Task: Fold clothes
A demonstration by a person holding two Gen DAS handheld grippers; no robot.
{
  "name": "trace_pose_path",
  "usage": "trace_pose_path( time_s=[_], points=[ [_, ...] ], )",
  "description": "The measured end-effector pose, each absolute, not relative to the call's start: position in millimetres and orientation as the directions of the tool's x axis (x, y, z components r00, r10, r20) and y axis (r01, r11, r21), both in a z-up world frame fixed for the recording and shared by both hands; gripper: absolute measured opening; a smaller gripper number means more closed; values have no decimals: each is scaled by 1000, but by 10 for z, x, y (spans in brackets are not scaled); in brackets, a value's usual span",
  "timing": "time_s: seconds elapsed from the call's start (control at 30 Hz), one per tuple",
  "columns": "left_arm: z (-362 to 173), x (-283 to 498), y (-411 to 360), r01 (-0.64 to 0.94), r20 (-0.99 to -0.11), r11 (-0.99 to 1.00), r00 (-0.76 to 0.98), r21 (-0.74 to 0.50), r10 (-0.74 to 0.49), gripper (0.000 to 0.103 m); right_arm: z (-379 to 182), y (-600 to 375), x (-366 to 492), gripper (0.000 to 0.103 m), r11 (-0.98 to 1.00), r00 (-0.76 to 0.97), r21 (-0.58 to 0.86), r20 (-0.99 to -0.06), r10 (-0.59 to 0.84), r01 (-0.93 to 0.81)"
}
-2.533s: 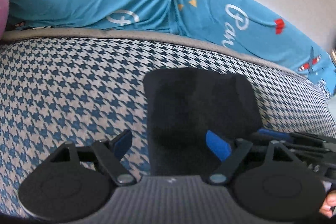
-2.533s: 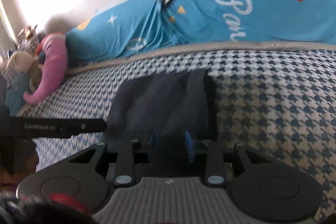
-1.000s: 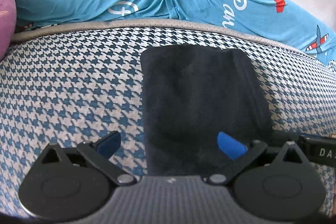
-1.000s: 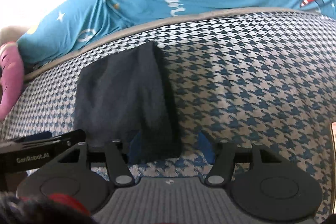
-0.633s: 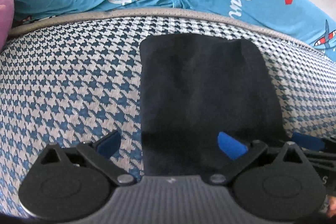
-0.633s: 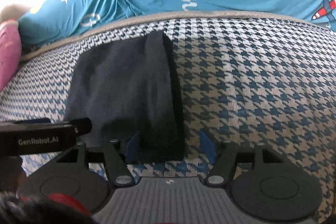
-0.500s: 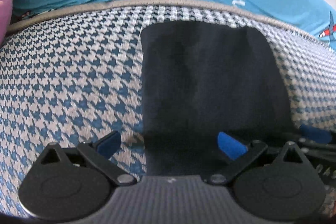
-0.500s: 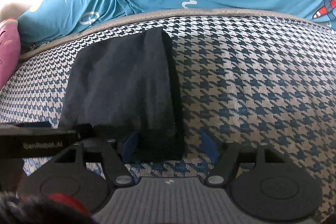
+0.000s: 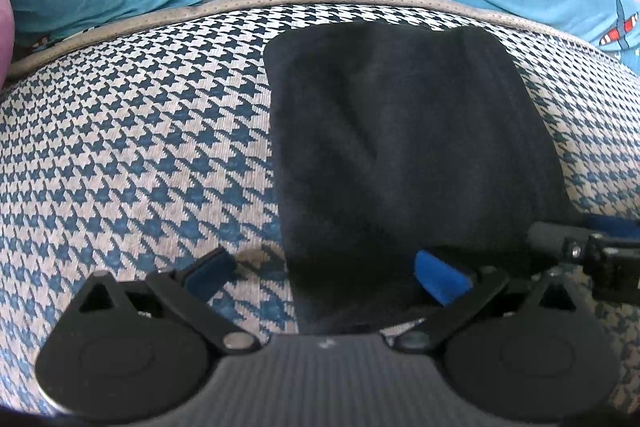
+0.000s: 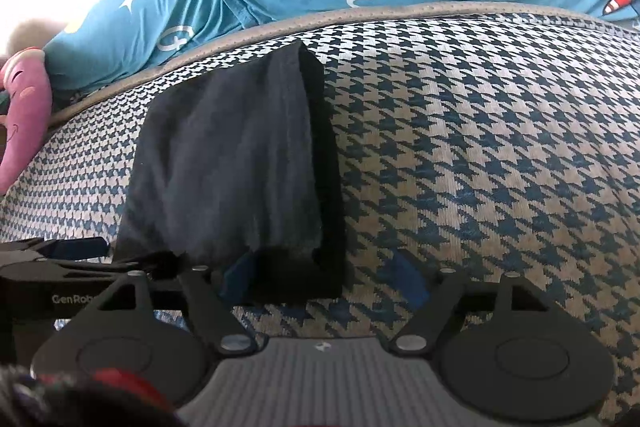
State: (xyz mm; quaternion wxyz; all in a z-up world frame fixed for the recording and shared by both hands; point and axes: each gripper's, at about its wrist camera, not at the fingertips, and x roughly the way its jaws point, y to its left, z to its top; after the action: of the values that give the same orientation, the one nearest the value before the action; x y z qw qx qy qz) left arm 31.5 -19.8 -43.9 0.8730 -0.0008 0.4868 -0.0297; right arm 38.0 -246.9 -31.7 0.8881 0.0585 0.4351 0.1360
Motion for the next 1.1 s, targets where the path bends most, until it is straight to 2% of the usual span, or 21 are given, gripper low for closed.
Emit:
trace_pose_path(
  time_s=[0.37, 0.6, 0.7, 0.87, 1.1],
  points=[
    [-292, 205, 75, -1, -842, 999, 539, -35, -29, 103, -269, -2703, 391, 79, 921, 546, 294, -743, 388, -255],
    [-155, 277, 250, -11, -805, 988, 581, -154, -119, 103, -173, -2853, 486, 79, 903, 598, 367, -680, 425, -225],
    [-127, 346, 215, 11, -799, 986, 585, -164, -140, 98, -179, -2860, 568, 79, 907, 609, 371, -679, 410, -198],
    [-186, 464, 212, -9, -812, 978, 558, -211, -170, 98, -179, -2784, 679, 79, 905, 615, 388, -675, 408, -175],
    [-253, 576, 230, 0, -807, 979, 566, -203, -168, 99, -124, -2744, 707, 79, 885, 635, 412, -629, 449, -218]
  ],
)
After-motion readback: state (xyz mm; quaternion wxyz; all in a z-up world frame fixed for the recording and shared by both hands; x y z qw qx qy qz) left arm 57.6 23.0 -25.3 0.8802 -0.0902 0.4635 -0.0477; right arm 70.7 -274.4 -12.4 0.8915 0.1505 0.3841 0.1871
